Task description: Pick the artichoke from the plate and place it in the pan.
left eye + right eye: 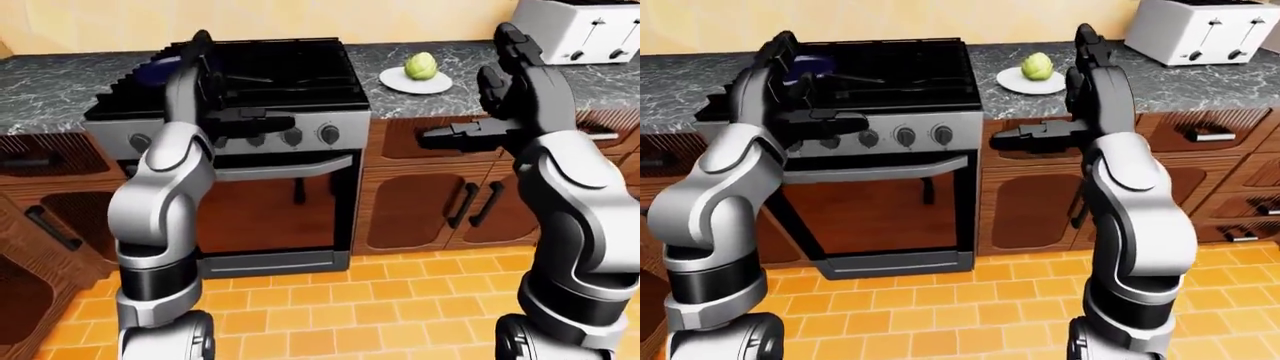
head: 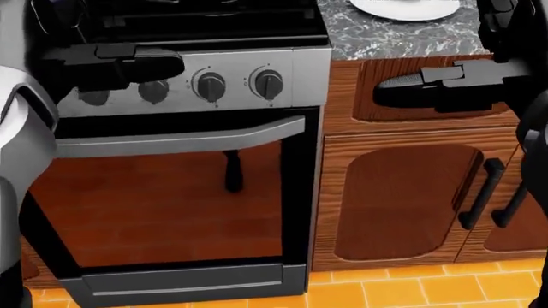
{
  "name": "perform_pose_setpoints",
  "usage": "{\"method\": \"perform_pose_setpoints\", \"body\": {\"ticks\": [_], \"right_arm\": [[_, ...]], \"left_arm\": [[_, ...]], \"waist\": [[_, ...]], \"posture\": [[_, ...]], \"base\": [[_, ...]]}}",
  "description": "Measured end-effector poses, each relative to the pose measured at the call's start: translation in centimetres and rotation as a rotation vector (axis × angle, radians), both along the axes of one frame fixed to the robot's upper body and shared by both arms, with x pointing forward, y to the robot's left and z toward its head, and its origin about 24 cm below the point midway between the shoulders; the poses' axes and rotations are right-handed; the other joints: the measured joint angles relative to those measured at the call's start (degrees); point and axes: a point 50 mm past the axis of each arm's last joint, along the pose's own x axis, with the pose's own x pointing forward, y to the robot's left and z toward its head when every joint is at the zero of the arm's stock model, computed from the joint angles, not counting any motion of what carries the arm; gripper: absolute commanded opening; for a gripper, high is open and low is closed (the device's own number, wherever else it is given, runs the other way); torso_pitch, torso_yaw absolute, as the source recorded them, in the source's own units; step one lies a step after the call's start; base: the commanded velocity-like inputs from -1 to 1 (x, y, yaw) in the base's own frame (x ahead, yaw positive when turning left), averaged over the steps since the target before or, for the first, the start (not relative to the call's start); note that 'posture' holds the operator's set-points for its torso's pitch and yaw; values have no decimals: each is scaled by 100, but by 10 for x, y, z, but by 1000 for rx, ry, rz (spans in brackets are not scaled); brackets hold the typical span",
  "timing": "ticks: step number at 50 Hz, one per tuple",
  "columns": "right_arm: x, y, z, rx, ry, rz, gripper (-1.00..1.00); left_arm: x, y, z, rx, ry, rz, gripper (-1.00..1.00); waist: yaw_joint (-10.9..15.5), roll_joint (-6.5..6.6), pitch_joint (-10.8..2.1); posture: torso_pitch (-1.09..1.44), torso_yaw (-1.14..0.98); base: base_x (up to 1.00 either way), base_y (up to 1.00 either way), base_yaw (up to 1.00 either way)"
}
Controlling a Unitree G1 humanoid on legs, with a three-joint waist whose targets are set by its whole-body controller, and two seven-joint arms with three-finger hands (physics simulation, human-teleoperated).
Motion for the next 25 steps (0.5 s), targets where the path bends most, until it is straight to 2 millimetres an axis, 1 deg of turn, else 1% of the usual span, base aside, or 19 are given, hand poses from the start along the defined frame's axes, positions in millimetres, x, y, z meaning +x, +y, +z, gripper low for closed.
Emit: {"method": "perform_pose_setpoints", "body": {"ticks": [1,2,3,4,6,8,10,11,12,13,14,16,18,25], "right_arm": [[1,2,-2,3,8,10,100],[1,4,-5,0,22,20,100],[2,6,-7,0,35,30,100],[3,7,-9,-1,45,37,100],[2,6,-8,-2,47,37,100],[1,5,-4,-5,28,31,100],[0,4,1,-8,0,25,100],[-1,4,2,-8,-9,23,100],[-1,4,2,-8,-10,22,100],[0,3,1,-9,-5,21,100],[0,3,-2,-6,9,17,100],[2,0,-8,0,45,6,100],[4,-1,-10,4,63,0,100],[2,2,-5,-2,31,14,100]], "left_arm": [[0,3,-1,0,2,10,100],[1,5,-4,-4,15,19,100],[1,7,-8,-5,31,30,100],[2,8,-11,-4,46,38,100],[3,8,-12,-2,55,41,100],[2,7,-7,0,36,35,100],[0,5,0,1,1,26,100],[-1,4,2,1,-12,23,100],[-1,4,4,1,-18,21,100],[-1,3,2,-3,-16,19,100],[0,2,-3,-3,3,14,100],[3,-1,-12,2,54,2,100],[4,-2,-14,3,73,-5,100],[0,2,-3,-2,16,10,100]], "waist": [[35,-66,11],[69,-82,42],[89,-60,63],[110,-61,58],[119,-136,15],[113,-244,-33],[134,-369,41],[152,-468,69],[158,-607,71],[161,-604,101],[144,-538,148],[106,-464,135],[90,-419,126],[107,-425,40]], "posture": [[0,0],[0,0],[0,0],[0,0],[0,0],[0,0],[0,0],[0,0],[0,0],[0,0],[0,0],[0,0],[0,0],[0,0]], "base": [[23,0,0],[25,0,0],[24,0,0],[21,0,0],[15,0,0],[3,0,0],[0,0,0],[0,0,0],[0,0,0],[0,0,0],[0,0,0],[0,0,0],[0,0,0],[0,0,0]]}}
